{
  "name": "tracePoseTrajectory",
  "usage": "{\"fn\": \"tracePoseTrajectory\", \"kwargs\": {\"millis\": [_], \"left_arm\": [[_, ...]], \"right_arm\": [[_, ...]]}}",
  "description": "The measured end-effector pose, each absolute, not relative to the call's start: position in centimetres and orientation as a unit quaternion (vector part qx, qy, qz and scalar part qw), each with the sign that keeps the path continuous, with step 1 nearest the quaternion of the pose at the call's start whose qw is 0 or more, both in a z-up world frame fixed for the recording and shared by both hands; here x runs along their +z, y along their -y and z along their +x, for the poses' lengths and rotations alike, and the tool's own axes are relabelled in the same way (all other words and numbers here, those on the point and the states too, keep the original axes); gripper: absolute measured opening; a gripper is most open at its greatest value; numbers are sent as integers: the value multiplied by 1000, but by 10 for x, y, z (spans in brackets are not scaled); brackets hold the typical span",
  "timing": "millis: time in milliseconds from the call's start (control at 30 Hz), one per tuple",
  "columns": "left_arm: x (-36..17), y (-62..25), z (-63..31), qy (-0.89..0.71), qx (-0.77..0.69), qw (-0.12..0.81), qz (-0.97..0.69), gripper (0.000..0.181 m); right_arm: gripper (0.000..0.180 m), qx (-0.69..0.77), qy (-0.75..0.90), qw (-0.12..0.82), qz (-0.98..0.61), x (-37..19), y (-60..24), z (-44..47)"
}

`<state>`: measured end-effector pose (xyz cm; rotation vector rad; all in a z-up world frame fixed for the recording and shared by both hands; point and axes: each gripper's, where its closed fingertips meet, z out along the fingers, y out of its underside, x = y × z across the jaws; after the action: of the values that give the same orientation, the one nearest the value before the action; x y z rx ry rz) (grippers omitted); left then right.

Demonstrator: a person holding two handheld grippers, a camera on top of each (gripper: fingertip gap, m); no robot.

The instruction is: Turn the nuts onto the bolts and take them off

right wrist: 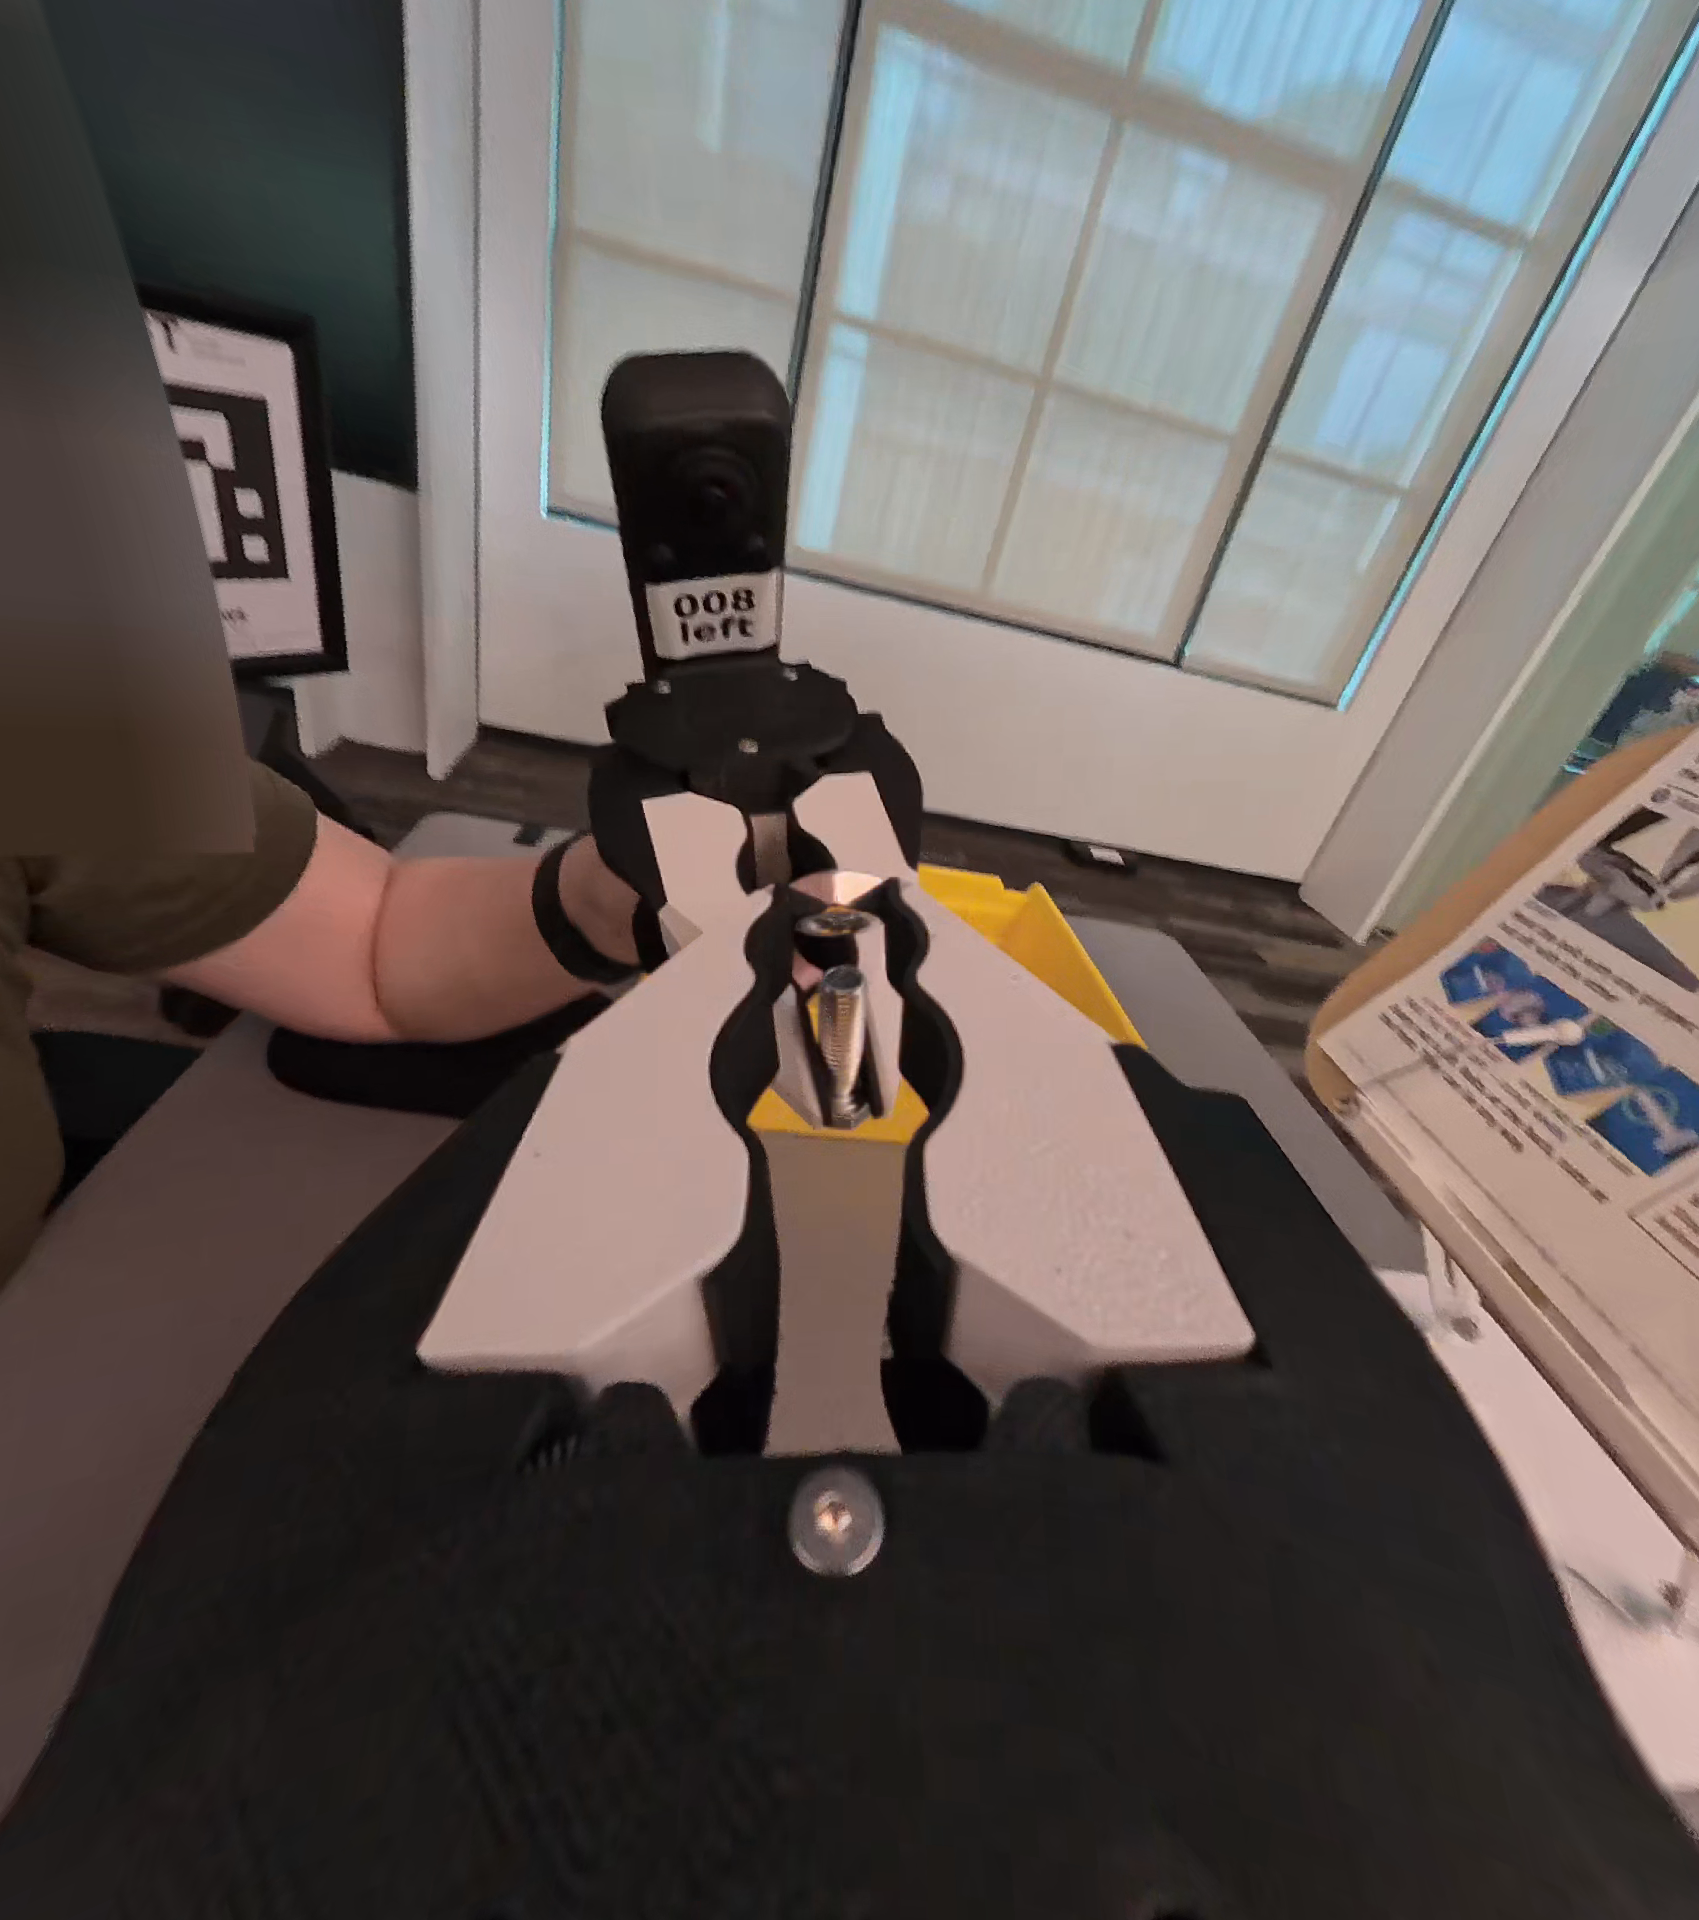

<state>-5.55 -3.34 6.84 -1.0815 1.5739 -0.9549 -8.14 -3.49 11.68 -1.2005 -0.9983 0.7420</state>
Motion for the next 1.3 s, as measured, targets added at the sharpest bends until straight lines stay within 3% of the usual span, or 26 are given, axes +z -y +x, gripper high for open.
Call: {"fn": "tracePoseTrajectory", "kwargs": {"millis": [200,767,1100,1300], "left_arm": [[88,42,-59,-618,-442,494,-423,7],[101,57,-61,-600,-491,492,-397,7],[115,93,-71,-591,-606,430,-313,7],[110,90,-70,-598,-601,421,-322,7]], "right_arm": [[17,411,411,649,-491,127,40,-86],[17,461,413,643,-451,132,51,-90],[16,625,404,561,-362,145,84,-98],[17,615,406,555,-386,138,78,-100]]}}
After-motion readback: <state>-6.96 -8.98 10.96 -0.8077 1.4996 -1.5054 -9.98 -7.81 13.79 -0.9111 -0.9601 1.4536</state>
